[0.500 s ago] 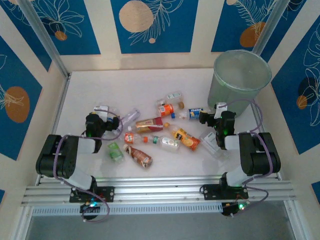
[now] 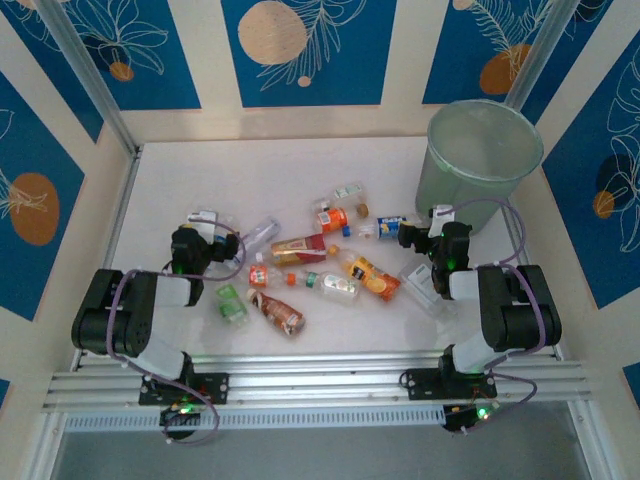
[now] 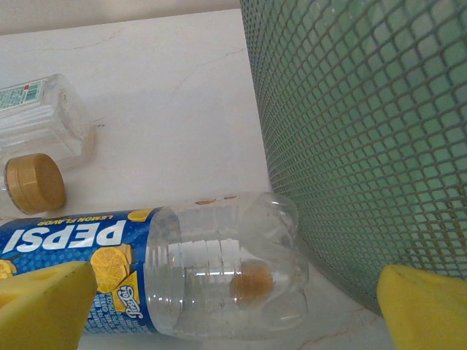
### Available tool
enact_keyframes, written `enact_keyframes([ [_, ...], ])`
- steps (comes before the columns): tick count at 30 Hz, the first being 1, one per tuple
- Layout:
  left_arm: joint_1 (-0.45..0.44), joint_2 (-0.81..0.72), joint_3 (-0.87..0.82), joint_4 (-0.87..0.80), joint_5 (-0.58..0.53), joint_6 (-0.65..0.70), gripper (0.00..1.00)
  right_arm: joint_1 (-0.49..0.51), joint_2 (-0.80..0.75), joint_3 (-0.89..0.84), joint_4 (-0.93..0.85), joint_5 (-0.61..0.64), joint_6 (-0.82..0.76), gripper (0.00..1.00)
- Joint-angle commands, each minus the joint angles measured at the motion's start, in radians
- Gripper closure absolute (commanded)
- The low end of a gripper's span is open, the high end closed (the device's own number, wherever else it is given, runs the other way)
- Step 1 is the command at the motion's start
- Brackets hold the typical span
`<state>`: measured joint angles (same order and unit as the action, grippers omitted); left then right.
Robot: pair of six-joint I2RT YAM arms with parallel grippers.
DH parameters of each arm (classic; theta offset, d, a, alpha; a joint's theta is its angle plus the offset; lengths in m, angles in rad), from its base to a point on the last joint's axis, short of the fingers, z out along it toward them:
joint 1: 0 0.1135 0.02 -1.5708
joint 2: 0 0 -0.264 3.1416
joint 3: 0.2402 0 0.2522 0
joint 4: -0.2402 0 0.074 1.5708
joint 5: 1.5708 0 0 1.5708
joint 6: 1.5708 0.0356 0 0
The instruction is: Put the plastic bottles in the bin
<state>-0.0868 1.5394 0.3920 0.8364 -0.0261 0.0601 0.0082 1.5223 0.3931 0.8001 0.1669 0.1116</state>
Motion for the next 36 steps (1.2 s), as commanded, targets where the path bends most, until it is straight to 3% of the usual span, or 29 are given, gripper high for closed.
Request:
enact_keyframes([
  [1, 0.018, -0.006, 0.016, -0.019, 0.026, 0.002, 0.01, 0.001, -0.001, 0.011, 0.028, -0.012, 0.005, 0.01],
  [16, 0.025, -0.007, 0.016, -0.02, 0.037, -0.004, 0.0, 0.0, -0.005, 0.01, 0.029, -0.019, 0.002, 0.01],
  [22, 0.027, -0.073, 0.074, -0.165, -0.021, -0.026, 0.0, 0.008, -0.098, 0.112, -0.222, -0.045, -0.02, 0.01],
  [28, 0.025, -0.228, 0.117, -0.344, -0.067, -0.054, 0.0, 0.069, -0.25, 0.131, -0.395, 0.021, -0.038, 0.01],
  [36, 0.016, -0.466, 0.16, -0.634, -0.046, -0.269, 0.01, 0.124, -0.557, 0.259, -1.03, 0.173, 0.191, 0.01],
])
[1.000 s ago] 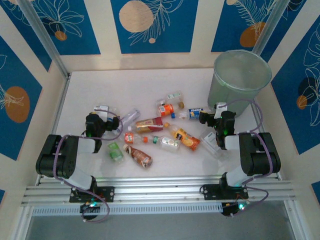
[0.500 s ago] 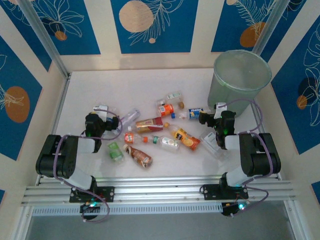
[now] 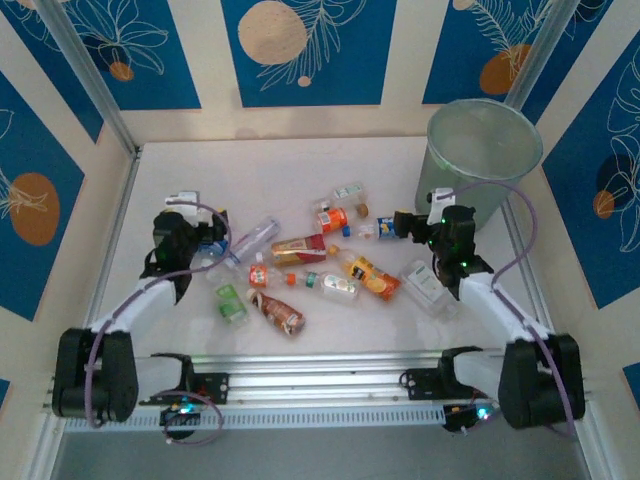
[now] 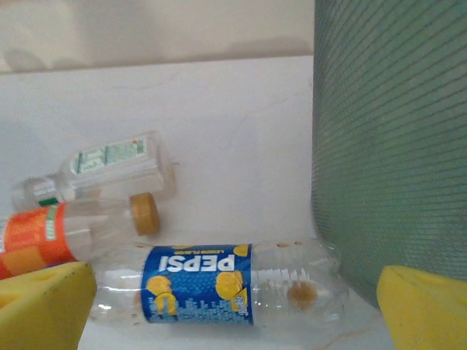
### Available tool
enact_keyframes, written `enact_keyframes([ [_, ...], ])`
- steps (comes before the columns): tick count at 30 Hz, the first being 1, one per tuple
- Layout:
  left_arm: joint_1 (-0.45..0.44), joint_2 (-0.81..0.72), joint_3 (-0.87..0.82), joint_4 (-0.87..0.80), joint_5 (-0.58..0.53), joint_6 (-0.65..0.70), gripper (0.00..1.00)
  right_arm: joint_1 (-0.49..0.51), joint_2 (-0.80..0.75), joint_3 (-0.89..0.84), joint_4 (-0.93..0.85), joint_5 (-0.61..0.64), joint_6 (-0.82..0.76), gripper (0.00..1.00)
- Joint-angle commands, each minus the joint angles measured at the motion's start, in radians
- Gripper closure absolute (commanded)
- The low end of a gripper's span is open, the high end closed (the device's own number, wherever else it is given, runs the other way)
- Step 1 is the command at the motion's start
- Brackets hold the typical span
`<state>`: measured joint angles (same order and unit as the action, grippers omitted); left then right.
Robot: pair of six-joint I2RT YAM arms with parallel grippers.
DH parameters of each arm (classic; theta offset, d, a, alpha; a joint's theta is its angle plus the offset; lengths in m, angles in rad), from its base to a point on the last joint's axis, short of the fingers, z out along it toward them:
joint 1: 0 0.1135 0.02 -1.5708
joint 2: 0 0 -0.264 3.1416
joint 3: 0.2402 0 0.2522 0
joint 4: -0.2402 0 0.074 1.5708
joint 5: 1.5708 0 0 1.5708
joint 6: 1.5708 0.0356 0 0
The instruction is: Put the plastic bottles in the bin
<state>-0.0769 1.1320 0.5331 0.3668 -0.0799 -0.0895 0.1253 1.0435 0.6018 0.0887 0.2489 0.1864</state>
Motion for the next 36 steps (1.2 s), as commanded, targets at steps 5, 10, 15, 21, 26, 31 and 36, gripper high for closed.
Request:
enact_keyframes([
  [5, -0.013, -0.221, 0.016, -0.351, 0.015, -0.258, 0.01, 0.022, -0.237, 0.094, -0.633, 0.164, 0.239, 0.01],
  [10, -0.027, -0.361, 0.073, -0.652, -0.04, -0.355, 0.01, 0.028, -0.301, 0.133, -0.808, 0.134, 0.408, 0.01],
  [15, -0.027, -0.328, 0.163, -0.871, -0.078, -0.343, 0.0, 0.03, -0.278, 0.187, -0.957, 0.139, 0.502, 0.01],
  [21, -0.027, -0.117, 0.274, -0.881, -0.037, -0.278, 0.01, 0.024, -0.209, 0.274, -1.061, 0.154, 0.536, 0.01],
  [26, -0.027, 0.011, 0.337, -0.857, -0.008, -0.265, 0.01, 0.019, -0.075, 0.325, -1.133, 0.071, 0.517, 0.01],
  [31, -0.027, 0.045, 0.346, -0.812, 0.03, -0.276, 0.0, 0.006, 0.011, 0.308, -1.164, 0.081, 0.535, 0.01],
  [36, -0.027, 0.046, 0.349, -0.807, 0.035, -0.282, 0.01, -0.035, -0.018, 0.289, -1.1, 0.052, 0.538, 0.01],
])
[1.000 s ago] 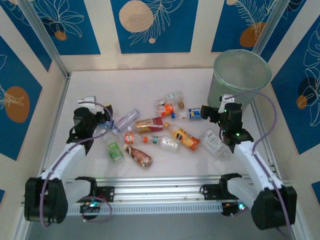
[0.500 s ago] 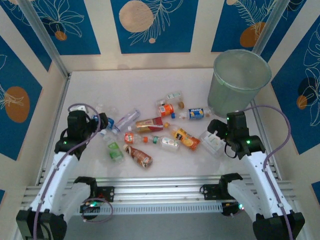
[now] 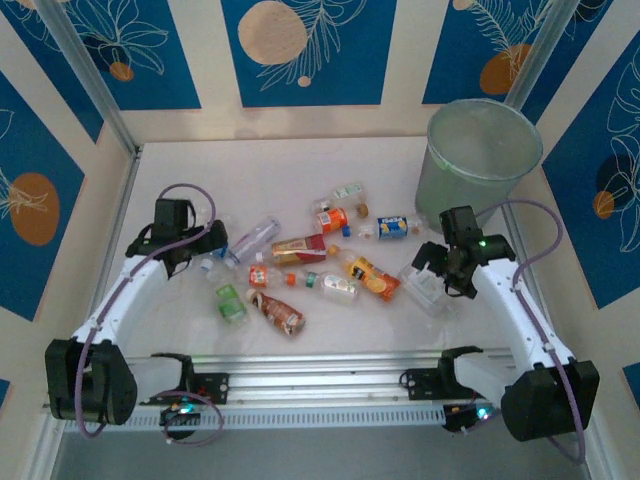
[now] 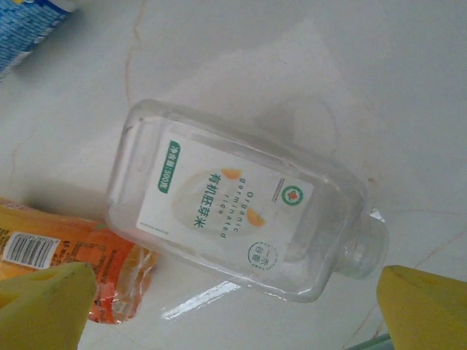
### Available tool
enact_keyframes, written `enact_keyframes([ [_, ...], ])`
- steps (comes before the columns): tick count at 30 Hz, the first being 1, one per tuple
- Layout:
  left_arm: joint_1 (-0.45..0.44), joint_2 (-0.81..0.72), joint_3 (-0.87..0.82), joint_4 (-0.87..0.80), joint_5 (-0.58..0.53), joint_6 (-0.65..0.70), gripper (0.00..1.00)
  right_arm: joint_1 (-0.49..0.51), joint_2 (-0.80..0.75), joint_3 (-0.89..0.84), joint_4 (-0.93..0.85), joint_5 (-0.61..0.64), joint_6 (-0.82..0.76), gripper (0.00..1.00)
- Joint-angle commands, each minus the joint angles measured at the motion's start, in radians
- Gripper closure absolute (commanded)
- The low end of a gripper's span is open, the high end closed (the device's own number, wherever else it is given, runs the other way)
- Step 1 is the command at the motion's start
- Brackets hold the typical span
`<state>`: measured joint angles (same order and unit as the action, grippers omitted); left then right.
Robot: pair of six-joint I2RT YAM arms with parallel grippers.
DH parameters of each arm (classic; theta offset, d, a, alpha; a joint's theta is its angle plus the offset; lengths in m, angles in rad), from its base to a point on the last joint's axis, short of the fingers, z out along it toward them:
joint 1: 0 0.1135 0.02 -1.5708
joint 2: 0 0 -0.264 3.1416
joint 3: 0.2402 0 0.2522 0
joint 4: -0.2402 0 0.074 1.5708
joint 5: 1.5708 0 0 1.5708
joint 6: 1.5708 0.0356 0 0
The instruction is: Put the plastic bottles in the bin
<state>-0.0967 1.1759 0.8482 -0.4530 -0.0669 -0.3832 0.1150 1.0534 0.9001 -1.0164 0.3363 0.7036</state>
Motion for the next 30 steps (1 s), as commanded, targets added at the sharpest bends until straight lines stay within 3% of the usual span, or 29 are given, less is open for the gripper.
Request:
enact_keyframes([
  [1, -0.008, 0.001, 0.034, 0.012, 0.022, 0.013, 0.0, -0.042, -0.034, -0.005, 0.011, -0.044, 0.015, 0.01],
  [9, -0.008, -0.026, 0.033, 0.002, 0.011, 0.022, 0.0, -0.193, -0.027, 0.009, 0.068, -0.165, -0.058, 0.01],
  [21, -0.008, -0.044, 0.037, -0.016, 0.019, 0.023, 0.01, -0.268, -0.048, -0.121, 0.107, -0.303, -0.054, 0.01],
  [25, -0.008, -0.049, 0.037, -0.02, 0.019, 0.023, 0.0, -0.19, -0.073, -0.112, 0.106, -0.323, -0.085, 0.01],
  [30, -0.008, -0.052, 0.037, -0.015, 0.02, 0.016, 0.0, 0.073, -0.019, -0.029, 0.082, -0.221, -0.108, 0.05],
])
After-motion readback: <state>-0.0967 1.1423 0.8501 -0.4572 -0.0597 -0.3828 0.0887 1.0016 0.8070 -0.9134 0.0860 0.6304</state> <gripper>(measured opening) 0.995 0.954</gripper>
